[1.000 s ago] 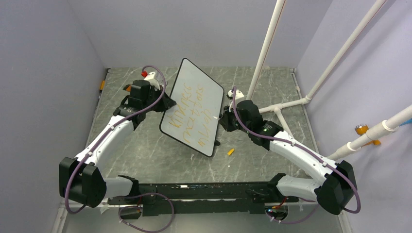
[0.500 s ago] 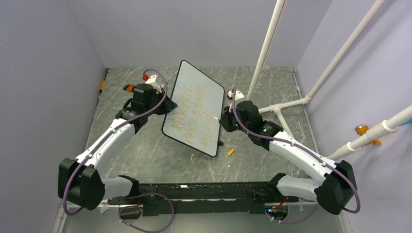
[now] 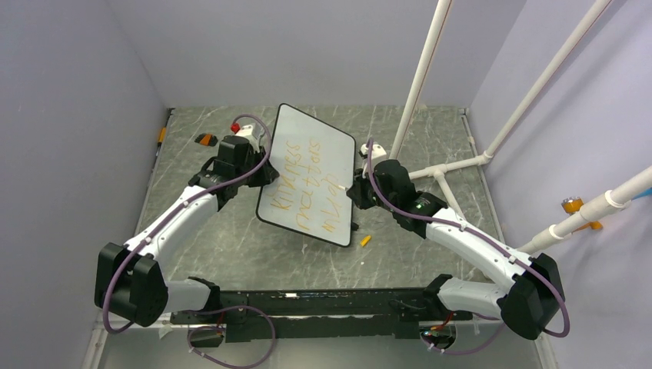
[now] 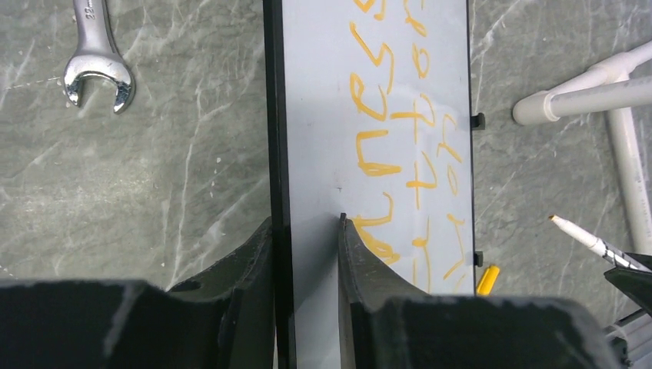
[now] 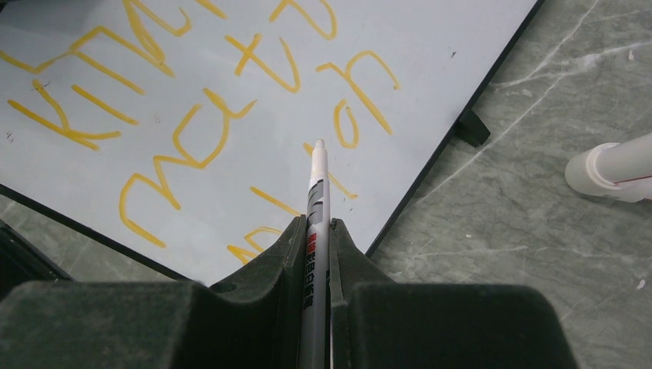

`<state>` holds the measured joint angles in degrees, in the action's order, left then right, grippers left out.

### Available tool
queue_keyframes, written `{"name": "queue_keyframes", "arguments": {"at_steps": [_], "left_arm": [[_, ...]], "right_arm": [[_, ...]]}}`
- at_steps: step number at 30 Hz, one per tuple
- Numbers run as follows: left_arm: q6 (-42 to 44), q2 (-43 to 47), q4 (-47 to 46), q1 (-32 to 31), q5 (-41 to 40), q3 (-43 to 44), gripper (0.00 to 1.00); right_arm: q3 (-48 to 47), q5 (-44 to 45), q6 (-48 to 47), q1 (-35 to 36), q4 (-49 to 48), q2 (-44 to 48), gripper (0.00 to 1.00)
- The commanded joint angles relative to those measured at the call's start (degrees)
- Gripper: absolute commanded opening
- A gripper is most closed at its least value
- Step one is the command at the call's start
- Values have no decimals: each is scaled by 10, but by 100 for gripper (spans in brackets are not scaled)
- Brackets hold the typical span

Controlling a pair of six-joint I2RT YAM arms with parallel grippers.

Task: Write a sentence on the whiteboard
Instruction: Put down the whiteboard on the whiteboard stand.

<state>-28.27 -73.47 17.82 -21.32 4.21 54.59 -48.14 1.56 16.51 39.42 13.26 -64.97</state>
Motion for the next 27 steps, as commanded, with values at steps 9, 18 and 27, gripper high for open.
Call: {"name": "queue_keyframes", "arguments": {"at_steps": [9,18,27], "left_arm": [[111,-14,188,-21,-40,-6,34],[133,-4,209,-22,-69,27,45],[141,16,217,-22,-86,45,58]], "right_arm": [[-3,11,-4,-3,-29,-9,0],[-6,13,-7,-4,-26,-7,0],[-8,11,-6,-6,-25,-8,0]]}}
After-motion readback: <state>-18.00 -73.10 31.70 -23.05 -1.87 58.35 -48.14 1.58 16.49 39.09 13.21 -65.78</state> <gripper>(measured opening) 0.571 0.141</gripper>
